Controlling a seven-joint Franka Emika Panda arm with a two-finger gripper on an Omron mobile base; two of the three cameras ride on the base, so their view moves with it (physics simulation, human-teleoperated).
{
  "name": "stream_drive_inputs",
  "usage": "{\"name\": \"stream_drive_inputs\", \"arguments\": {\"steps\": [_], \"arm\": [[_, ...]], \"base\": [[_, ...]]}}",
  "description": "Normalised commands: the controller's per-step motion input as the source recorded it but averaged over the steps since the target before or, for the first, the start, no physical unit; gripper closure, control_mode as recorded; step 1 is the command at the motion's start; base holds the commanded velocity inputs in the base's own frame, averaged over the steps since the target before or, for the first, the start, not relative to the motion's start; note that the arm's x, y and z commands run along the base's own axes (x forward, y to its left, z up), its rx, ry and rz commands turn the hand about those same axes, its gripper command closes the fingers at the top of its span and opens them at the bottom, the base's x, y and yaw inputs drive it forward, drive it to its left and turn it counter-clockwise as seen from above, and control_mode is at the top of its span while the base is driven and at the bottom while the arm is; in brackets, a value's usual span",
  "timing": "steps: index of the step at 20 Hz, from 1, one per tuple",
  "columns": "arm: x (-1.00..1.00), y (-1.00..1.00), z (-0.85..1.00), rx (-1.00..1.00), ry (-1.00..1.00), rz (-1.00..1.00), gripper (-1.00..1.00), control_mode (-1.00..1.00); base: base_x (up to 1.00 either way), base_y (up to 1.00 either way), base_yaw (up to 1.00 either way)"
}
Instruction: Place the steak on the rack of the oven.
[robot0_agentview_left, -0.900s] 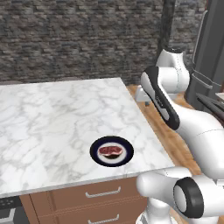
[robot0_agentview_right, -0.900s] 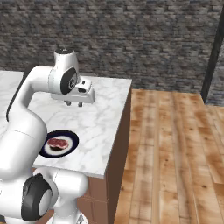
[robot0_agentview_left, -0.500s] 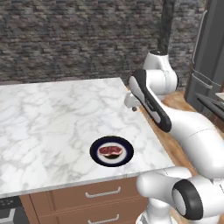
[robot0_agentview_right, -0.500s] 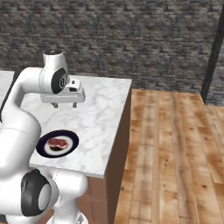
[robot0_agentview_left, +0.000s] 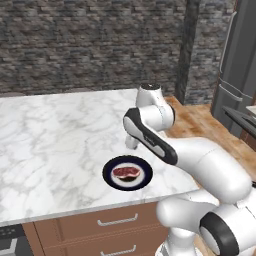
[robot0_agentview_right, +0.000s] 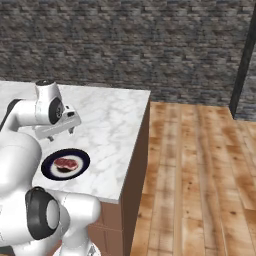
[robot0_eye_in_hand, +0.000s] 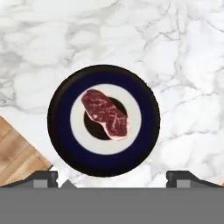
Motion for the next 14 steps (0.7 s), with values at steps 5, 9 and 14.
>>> {"name": "stream_drive_inputs", "arguments": {"steps": [5,9,14], "arm": [[0.12,0.26,-0.39,-0.11,0.01,0.68,-1.0,-1.0],[0.28,0.14,-0.29,-0.08,0.11,0.15,-1.0,-1.0],[0.08,0.28,-0.56,-0.07,0.02,-0.02,-1.0,-1.0]], "base": [[0.0,0.0,0.0],[0.0,0.0,0.0],[0.0,0.0,0.0]]}}
